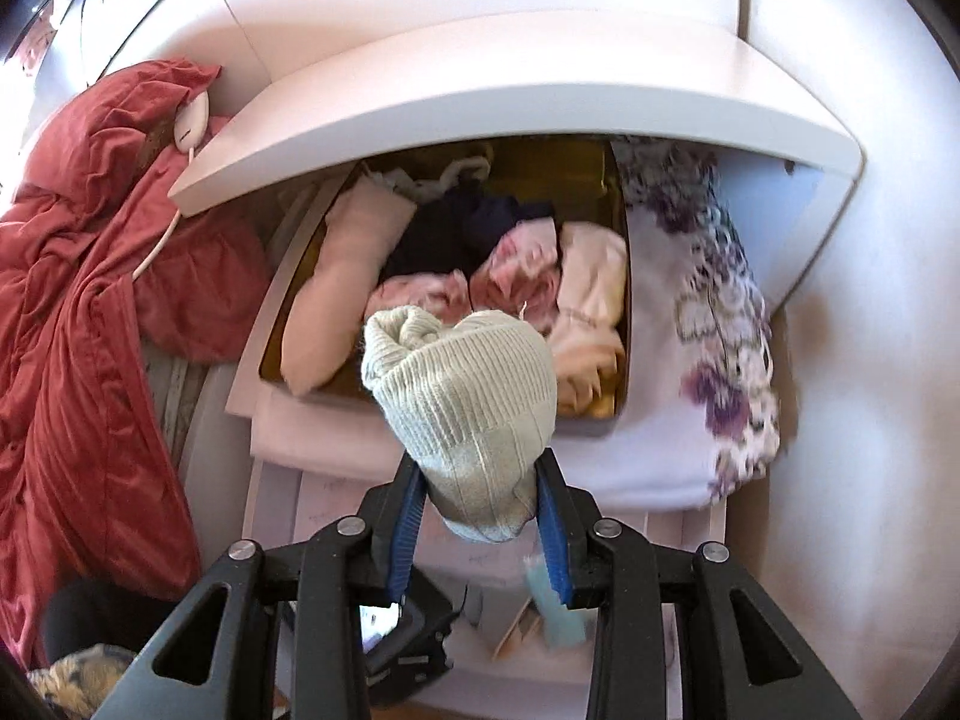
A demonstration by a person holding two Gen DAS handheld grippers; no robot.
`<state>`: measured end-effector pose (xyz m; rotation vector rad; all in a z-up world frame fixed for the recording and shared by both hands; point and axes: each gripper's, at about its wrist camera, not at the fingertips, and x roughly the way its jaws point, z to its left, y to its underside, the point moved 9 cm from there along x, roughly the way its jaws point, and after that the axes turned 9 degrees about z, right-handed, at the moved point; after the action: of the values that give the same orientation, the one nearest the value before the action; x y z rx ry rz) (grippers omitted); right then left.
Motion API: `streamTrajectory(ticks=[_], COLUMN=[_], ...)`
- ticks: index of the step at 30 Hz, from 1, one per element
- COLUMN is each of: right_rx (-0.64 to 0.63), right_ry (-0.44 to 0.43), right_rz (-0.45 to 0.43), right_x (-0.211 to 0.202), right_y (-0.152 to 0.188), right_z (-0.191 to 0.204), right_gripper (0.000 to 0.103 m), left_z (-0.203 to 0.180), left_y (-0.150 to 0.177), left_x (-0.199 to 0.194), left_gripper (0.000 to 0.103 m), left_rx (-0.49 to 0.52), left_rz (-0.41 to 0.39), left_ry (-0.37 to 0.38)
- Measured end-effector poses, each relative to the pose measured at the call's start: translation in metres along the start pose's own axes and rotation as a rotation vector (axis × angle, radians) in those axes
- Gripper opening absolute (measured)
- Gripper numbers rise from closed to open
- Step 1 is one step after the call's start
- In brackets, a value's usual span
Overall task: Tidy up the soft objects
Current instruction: 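Lift the beige knit hat up toward the gold tray with the right tool, then release the hat into the gold tray with right tool while left tool grasps grey cloth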
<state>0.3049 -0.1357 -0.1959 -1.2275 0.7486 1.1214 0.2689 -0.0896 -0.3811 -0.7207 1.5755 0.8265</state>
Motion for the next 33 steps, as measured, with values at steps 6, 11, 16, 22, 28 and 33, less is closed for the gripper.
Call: streamTrajectory(ticks=[6,11,16,22,28,33], right_rx=[0.023,0.038,0.068,0.083,0.078,0.094], right_ry=[0.014,0.037,0.050,0.059,0.053,0.034], right_rz=[0.023,0.067,0.140,0.193,0.216,0.212], right_x=[0.030,0.054,0.086,0.109,0.119,0.122], right_y=[-0.029,-0.046,-0.054,-0.058,-0.050,-0.043], right_z=[-0.007,-0.015,-0.022,-0.024,-0.023,-0.026], right_gripper=[0.035,0.035,0.036,0.038,0.040,0.042], left_z=[-0.002,-0.001,0.003,0.009,0.009,0.013], left_y=[-0.001,-0.001,0.000,0.003,0.005,0.005], left_x=[-0.003,-0.004,-0.005,-0.006,-0.008,-0.010], left_gripper=[0.048,0.048,0.048,0.044,0.032,0.028], left_rx=[-0.006,-0.019,-0.039,-0.071,-0.058,-0.087], left_rz=[0.000,0.000,-0.002,-0.007,-0.020,-0.038], left_ry=[0.005,0.017,0.037,0.073,0.068,0.084])
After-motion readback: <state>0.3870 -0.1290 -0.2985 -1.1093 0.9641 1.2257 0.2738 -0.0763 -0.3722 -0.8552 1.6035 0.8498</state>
